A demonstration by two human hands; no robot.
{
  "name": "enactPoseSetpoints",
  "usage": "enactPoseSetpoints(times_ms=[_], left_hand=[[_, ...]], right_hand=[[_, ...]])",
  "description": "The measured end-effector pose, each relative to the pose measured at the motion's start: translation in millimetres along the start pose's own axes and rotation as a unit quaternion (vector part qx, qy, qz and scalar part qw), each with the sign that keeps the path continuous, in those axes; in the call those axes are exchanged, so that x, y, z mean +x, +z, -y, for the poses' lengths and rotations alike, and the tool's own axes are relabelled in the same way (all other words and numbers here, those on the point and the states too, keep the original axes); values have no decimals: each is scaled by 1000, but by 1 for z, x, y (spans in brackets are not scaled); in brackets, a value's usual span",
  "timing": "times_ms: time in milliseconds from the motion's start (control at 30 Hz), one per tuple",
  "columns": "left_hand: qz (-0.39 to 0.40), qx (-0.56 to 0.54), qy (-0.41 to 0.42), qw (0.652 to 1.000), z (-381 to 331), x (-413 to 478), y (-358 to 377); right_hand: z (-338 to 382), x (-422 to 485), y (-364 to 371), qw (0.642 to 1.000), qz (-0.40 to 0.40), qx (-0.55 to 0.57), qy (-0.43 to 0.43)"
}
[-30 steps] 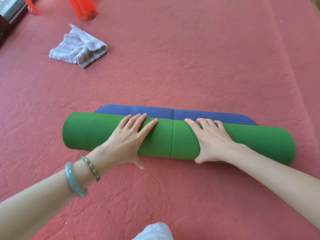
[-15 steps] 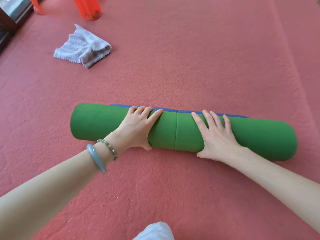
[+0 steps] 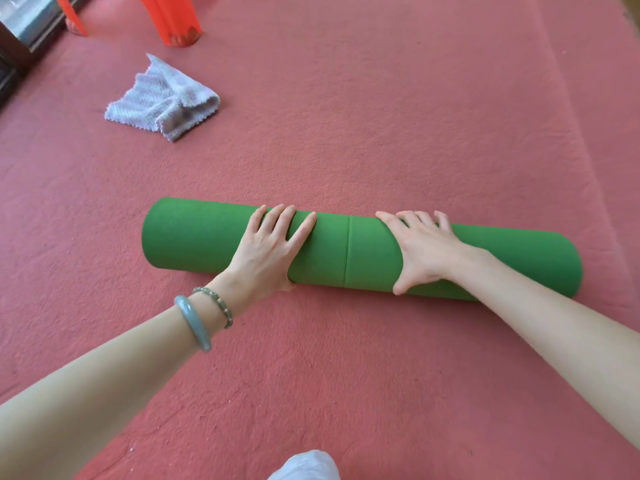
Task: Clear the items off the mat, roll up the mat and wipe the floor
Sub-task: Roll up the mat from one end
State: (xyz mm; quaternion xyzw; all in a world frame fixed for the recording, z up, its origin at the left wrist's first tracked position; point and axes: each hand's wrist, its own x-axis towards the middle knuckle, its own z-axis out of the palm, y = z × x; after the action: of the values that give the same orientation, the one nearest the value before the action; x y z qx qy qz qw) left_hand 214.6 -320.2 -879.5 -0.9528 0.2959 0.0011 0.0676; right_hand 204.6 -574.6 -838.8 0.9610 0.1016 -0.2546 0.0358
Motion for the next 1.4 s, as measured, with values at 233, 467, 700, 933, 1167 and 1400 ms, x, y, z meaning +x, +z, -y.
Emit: enactPoseSetpoints(times_ms=[233,467,700,933,1167,1400], left_hand=[[25,-1,6,1000,9,14,-4],[61,9,14,998,12,23,-15],[48,-18,15,999,1,-10,-9],[74,-36,43,996,0,-24,-15],[9,-46,35,998,-23,-11,-18],[52,-52,19,997,-19,5,-20]], right_hand=[[10,-21,42,988,-133,-64,47],[8,-13,33,983,-142,-103,53],[12,-35,54,978,-187,-85,19],[19,-51,39,995,-69,-76,-9],[1,-20,6,999,33,-16,-26],[-4,-10,-6,998,51,12,-22]])
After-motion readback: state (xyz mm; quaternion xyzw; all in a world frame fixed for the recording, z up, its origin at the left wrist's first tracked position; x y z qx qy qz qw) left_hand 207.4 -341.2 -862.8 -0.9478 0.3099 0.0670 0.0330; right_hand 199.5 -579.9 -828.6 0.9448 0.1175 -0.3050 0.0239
